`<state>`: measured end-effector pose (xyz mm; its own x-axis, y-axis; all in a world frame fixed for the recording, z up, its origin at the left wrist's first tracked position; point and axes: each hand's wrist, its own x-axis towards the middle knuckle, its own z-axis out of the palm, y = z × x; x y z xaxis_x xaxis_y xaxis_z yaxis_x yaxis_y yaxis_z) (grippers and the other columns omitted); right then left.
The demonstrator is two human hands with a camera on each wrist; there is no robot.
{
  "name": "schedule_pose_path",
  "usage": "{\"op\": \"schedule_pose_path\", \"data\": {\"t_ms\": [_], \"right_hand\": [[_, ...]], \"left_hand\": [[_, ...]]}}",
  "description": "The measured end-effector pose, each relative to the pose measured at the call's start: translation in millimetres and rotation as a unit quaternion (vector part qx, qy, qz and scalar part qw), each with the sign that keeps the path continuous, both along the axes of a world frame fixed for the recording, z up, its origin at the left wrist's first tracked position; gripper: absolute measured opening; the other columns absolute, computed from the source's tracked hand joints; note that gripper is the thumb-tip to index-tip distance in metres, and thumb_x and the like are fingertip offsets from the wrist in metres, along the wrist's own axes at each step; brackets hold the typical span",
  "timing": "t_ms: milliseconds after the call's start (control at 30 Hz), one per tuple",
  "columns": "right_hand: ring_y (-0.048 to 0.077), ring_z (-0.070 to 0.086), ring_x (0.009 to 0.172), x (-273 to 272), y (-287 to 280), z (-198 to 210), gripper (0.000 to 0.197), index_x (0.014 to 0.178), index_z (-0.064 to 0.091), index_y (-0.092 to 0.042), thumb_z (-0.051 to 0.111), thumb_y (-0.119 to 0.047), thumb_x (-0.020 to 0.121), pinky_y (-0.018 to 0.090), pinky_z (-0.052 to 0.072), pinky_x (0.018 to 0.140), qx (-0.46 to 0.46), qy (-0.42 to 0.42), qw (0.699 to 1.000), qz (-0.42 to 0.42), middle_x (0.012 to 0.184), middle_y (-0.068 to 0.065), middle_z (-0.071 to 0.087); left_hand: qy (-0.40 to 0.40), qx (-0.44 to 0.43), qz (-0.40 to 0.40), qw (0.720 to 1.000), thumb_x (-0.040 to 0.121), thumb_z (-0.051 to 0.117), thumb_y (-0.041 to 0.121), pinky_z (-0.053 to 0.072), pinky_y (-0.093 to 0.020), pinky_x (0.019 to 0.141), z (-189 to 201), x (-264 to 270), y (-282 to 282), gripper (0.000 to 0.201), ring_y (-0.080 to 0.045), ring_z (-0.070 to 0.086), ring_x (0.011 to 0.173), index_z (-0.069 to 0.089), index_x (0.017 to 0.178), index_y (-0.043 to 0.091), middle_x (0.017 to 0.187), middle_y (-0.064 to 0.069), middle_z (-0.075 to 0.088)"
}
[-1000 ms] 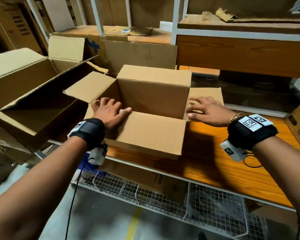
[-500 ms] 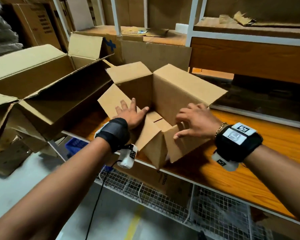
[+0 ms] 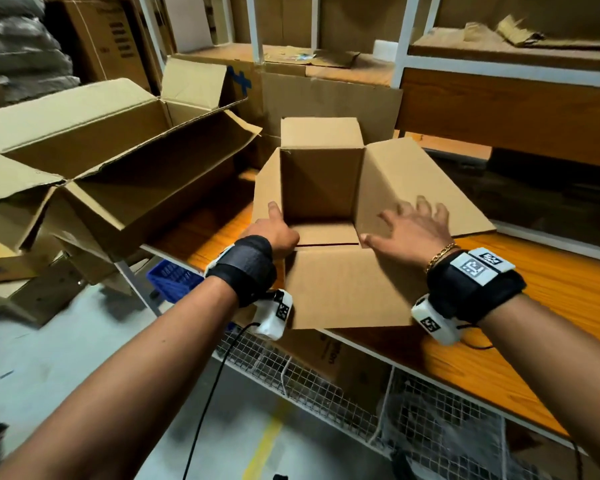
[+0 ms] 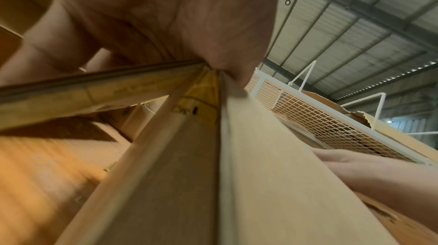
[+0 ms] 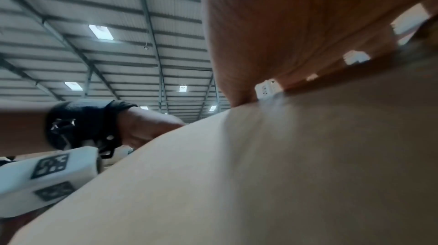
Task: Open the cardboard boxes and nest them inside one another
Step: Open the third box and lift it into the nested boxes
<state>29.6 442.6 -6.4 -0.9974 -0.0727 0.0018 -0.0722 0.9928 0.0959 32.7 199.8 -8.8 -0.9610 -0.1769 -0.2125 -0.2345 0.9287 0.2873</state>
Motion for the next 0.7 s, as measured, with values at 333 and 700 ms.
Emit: {"op": "schedule_pose_path", "data": {"t_ms": [333,700], "right_hand": [[0.026,0.065,0.084,-0.1,39.0,0.9,0.089,0.153,0.001,-0.049,0.055,-0.024,0.087,0.041,0.061,0.068,-0.290,-0.118,0.949,-0.041,0.121,0.007,0.056],[0.029,0.058,0.105,-0.7,29.9,14.7,0.065,0.150,0.034,-0.042,0.049,-0.023,0.090,0.035,0.051,0.079,-0.198,-0.029,0.979,0.025,0.136,0.013,0.054]], "left_hand": [[0.019,0.009,-0.066,0.998,0.089,0.044,0.013,0.043,-0.025,0.075,17.2,15.0,7.3,0.071,-0.031,0.060,0.110,0.022,0.152,0.039,0.139,-0.016,0.052],[0.077,-0.003,-0.044,0.996,0.088,0.042,0.010,0.045,-0.036,0.095,18.3,21.9,-10.7,0.064,-0.036,0.054,0.119,0.033,0.150,0.027,0.140,-0.018,0.050]]}}
